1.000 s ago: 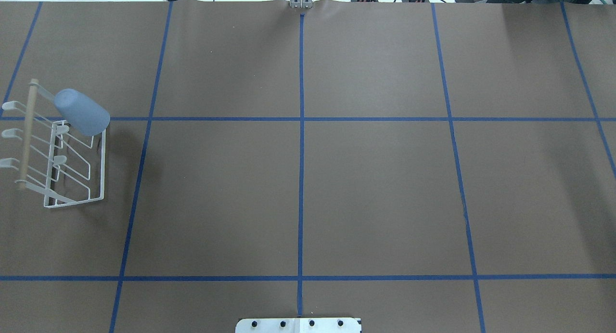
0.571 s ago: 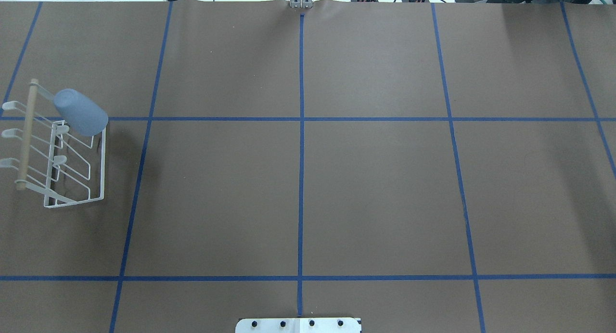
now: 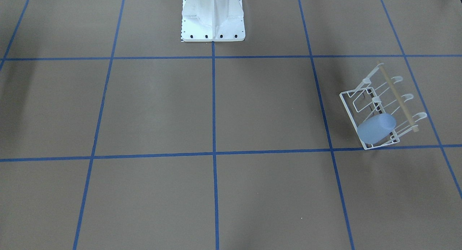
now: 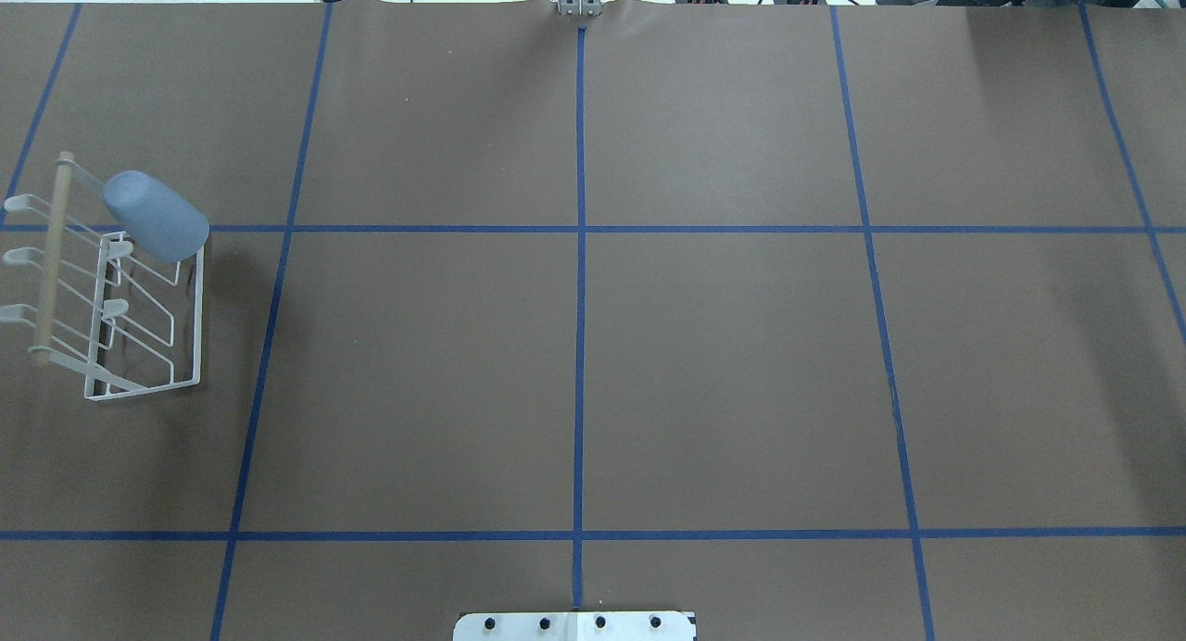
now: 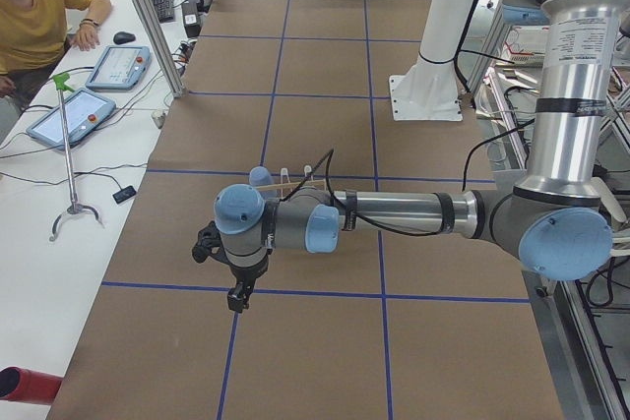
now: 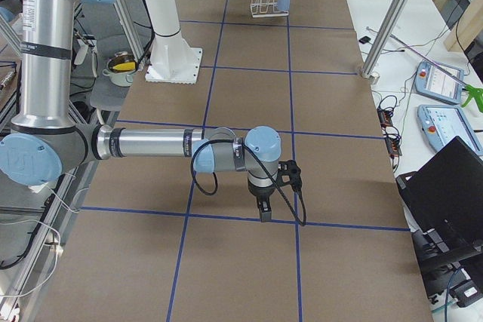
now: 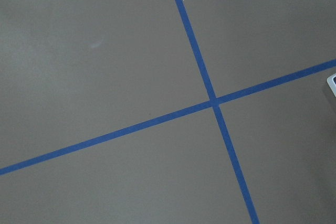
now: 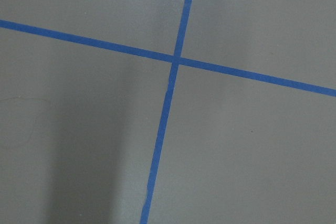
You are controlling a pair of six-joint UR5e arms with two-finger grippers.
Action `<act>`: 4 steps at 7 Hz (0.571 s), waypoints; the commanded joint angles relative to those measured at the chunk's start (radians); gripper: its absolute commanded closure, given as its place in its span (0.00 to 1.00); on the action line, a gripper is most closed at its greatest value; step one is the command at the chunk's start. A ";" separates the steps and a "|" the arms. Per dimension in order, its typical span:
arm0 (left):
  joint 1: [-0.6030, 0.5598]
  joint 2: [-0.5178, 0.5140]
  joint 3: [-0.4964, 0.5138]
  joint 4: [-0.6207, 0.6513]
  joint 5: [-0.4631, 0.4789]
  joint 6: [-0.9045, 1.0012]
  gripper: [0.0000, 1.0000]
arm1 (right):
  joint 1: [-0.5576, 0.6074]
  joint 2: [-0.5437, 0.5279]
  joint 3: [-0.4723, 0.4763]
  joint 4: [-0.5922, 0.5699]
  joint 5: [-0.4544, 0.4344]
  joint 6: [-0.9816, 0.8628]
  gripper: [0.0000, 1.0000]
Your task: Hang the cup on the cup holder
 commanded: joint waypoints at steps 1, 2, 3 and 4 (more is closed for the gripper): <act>0.001 0.038 -0.044 -0.006 0.000 0.005 0.02 | 0.000 0.000 0.000 0.001 0.002 0.002 0.00; 0.001 0.038 -0.043 -0.007 0.000 0.002 0.02 | 0.000 0.000 -0.001 0.000 0.000 0.002 0.00; 0.001 0.038 -0.044 -0.007 0.000 0.002 0.02 | 0.000 -0.002 -0.003 0.009 0.000 -0.010 0.00; 0.001 0.039 -0.044 -0.007 0.000 0.002 0.02 | 0.000 0.000 -0.003 0.009 0.000 -0.011 0.00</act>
